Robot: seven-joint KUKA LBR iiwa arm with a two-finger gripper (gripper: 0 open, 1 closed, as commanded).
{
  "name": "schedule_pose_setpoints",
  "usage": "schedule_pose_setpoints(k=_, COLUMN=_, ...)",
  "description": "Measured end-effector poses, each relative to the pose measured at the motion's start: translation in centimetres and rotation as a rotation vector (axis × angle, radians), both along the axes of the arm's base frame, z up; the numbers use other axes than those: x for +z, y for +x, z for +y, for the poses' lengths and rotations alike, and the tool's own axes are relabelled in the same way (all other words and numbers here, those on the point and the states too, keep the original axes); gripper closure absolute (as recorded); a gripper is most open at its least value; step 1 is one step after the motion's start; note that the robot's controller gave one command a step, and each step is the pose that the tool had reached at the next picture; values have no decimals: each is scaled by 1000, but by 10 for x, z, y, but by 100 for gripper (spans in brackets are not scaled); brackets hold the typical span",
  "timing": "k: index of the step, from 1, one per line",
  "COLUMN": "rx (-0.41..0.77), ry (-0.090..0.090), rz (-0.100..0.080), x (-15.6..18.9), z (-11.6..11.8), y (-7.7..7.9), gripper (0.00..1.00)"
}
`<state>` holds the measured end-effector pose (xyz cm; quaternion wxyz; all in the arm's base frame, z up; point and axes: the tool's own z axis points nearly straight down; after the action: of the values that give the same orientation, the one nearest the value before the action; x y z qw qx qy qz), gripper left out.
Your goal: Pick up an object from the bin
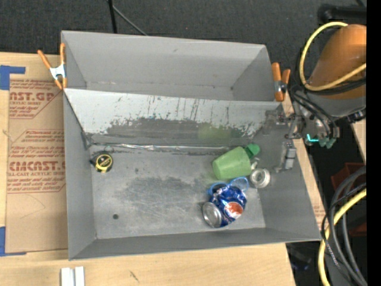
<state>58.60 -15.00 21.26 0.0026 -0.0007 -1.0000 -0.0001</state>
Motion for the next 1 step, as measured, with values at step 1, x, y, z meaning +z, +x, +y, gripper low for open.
schedule_pose_setpoints(k=1, rx=143, ry=-1, rz=-13, x=-144, z=24, y=1, gripper=0)
